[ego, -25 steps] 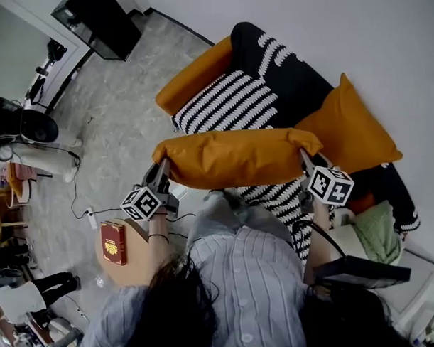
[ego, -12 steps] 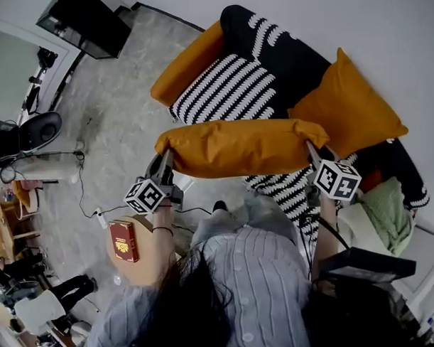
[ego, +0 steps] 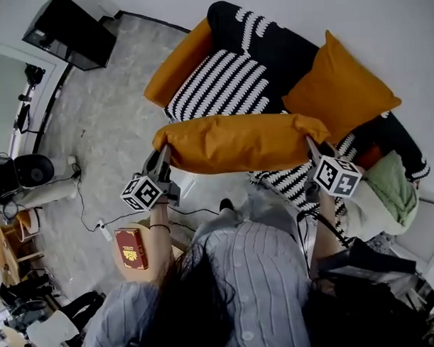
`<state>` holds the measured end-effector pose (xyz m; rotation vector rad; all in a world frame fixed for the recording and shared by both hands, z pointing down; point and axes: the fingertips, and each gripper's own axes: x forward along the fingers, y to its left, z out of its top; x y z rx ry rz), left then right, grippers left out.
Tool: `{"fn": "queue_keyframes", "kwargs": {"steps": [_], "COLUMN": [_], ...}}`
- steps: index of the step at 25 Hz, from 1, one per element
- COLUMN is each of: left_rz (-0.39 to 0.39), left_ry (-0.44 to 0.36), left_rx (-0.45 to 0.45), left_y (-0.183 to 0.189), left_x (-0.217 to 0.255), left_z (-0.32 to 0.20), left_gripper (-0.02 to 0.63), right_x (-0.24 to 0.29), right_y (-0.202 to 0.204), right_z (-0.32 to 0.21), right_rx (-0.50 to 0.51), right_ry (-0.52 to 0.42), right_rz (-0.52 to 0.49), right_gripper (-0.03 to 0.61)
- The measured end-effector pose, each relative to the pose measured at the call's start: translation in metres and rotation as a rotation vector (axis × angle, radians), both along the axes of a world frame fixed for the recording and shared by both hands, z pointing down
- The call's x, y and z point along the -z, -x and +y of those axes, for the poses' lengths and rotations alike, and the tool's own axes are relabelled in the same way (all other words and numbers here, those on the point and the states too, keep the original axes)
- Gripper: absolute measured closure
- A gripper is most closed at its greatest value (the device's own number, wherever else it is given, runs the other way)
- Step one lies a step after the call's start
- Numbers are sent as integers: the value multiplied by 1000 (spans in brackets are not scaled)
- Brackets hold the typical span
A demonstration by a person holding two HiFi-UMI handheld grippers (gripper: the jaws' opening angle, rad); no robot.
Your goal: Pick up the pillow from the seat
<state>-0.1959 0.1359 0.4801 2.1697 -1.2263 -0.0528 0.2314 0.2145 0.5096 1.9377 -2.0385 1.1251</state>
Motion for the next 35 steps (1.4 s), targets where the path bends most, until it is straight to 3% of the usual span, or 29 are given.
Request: {"fn": "queue_keyframes", "kwargs": {"steps": [16,35], "left_rz": [36,31], "left_ry": [-44,-75], "left_rx": [-76,-121], "left_y": [68,89], "left_x": [12,15], "left_z": [39,73], "left_gripper": [549,548], "right_x": [21,26], "right_y": [74,102], "right_z": [71,129], "right_rx": [-60,-98], "right_ry": [-15,-14], "right_rz": [22,38], "right_gripper": [453,453]}}
